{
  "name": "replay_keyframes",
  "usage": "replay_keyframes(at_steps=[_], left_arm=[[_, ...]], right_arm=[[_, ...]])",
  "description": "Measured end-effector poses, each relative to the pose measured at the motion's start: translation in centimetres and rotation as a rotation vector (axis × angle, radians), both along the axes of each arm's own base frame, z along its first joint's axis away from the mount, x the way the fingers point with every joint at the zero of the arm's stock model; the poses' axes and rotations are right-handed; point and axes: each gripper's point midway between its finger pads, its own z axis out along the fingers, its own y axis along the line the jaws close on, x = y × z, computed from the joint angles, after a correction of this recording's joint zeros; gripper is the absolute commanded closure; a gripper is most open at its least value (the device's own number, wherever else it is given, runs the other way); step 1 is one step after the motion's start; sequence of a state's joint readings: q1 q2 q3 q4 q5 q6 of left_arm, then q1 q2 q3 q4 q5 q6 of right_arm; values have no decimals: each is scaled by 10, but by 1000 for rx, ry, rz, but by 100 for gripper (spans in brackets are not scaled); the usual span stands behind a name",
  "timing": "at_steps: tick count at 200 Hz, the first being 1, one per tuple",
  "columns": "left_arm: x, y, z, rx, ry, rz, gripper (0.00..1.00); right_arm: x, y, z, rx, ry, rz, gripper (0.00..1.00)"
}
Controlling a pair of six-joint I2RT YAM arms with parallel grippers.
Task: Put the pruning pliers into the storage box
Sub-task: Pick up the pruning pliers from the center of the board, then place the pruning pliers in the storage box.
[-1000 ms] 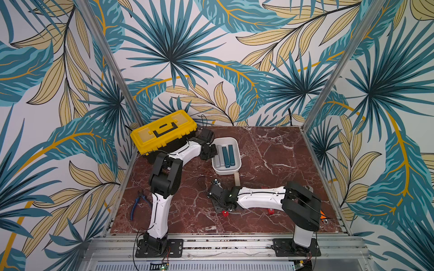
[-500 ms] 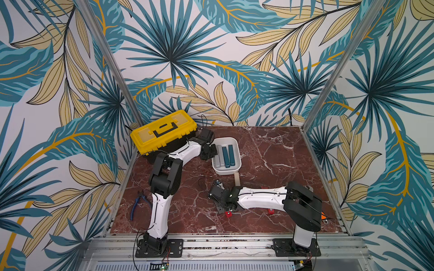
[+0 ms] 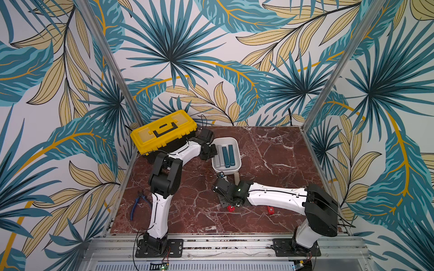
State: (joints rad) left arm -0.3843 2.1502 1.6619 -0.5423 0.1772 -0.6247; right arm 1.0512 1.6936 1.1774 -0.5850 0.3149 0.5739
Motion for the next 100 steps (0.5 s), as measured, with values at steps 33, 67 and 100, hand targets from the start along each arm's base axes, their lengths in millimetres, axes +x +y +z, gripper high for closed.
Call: replay_keyframes(at_steps=[33,67,100], left_arm=[[-2,0,0,-9,-1,-3,100],[-6,-1,1,-12,2,-7,100],[-9,-3,1,-11,6,-14,100]], right_arm=[[35,-9,26,14,-40,-31,73],[79,-15,67,63,-108,-59,73],[125,-16,90,90,-153,-78,73]])
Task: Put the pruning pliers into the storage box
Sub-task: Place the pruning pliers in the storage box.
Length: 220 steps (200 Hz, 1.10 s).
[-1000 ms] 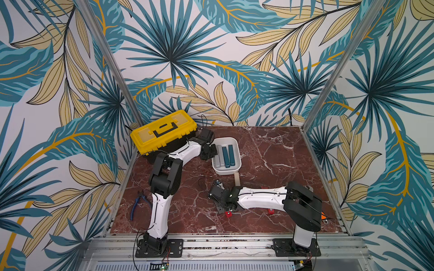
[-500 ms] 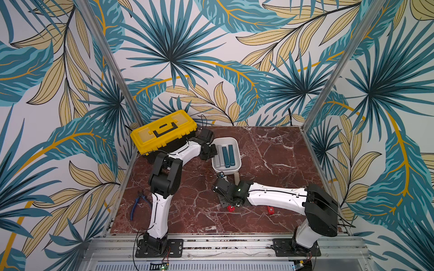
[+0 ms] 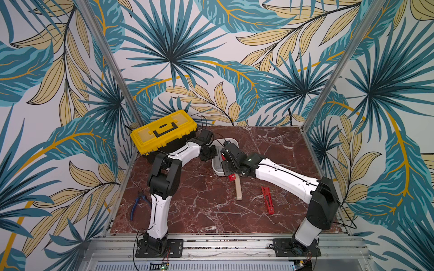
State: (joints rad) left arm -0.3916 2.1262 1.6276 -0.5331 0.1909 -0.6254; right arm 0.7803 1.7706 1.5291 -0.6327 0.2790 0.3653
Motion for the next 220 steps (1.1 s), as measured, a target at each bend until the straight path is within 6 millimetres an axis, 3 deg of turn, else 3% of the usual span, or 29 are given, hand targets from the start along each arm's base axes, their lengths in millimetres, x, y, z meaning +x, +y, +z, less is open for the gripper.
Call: replay_keyframes(at_steps=[20,37,80,130,165,220], left_arm=[[-1,-1,0,0,1,-3,100],[-1,-2,0,0,1,-2,100],[-1,-2,0,0,2,-1,100],[-1,-2,0,1,2,0,100],[-1,-2,0,1,2,0,100],[-1,-2,0,-1,3,7,100]], right_arm=[[26,4,-7,-8,5,-6,73],[42,10,-24,-24,28,-5,73],[49,11,-67,-56,107,-2,73],[67,1,-61,-19,89,-36,73],[83,7,-54,9,69,-40,73],[94,16,-73,5,92,-38,73]])
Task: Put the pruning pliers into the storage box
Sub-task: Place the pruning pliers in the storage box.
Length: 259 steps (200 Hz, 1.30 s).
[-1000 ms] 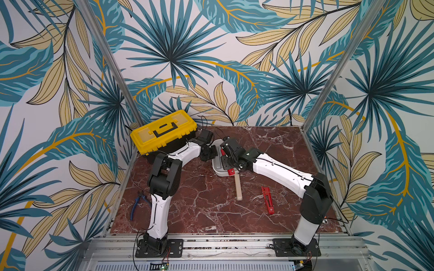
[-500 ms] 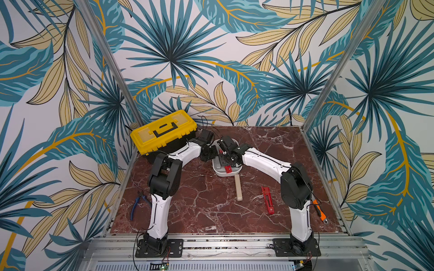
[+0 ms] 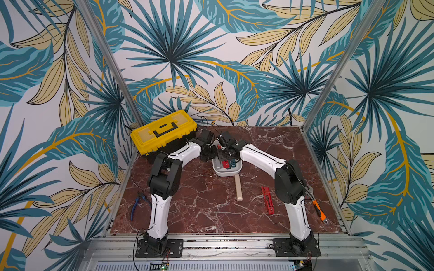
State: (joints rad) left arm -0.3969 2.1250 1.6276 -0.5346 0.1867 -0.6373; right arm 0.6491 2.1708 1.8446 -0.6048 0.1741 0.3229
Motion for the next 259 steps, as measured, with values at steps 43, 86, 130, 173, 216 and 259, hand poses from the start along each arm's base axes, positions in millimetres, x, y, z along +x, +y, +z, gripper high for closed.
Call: replay_keyframes(at_steps=[43,86,130,173,216,259], left_arm=[[0,0,0,-1,2,7,100],[0,0,0,-3,3,14,100],[2,4,0,7,0,27,100],[4,6,0,9,-5,33,100],[5,7,0,11,-6,36,100],[8,14,0,20,-10,51,100]], right_arm=[[-1,-1,-11,-8,27,-18,73],[6,5,0,24,9,-40,73],[14,6,-12,26,22,-63,73],[13,5,-21,23,42,-71,73],[13,7,-22,29,49,-71,72],[17,13,-24,44,56,-70,72]])
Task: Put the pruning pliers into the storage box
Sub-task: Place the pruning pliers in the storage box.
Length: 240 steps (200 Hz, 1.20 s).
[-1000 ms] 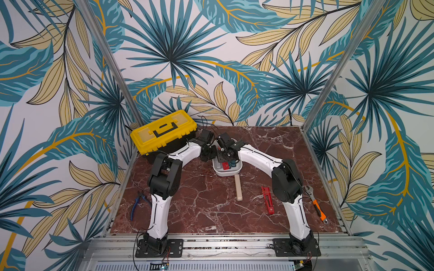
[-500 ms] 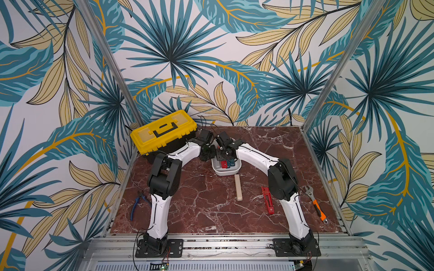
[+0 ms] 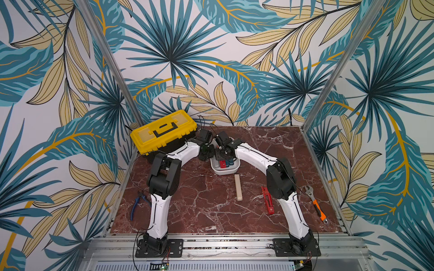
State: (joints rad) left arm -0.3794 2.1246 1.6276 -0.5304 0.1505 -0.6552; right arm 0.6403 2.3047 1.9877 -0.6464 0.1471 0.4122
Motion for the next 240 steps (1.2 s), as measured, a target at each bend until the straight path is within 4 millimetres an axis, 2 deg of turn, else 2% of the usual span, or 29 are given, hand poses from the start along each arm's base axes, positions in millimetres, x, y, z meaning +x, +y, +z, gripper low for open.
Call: replay_keyframes(at_steps=[178,240], left_arm=[[1,1,1,12,-1,14,100],[0,3,0,22,-1,14,100]], right_arm=[[0,2,1,5,10,-1,71],[-1,5,-2,34,2,9,64]])
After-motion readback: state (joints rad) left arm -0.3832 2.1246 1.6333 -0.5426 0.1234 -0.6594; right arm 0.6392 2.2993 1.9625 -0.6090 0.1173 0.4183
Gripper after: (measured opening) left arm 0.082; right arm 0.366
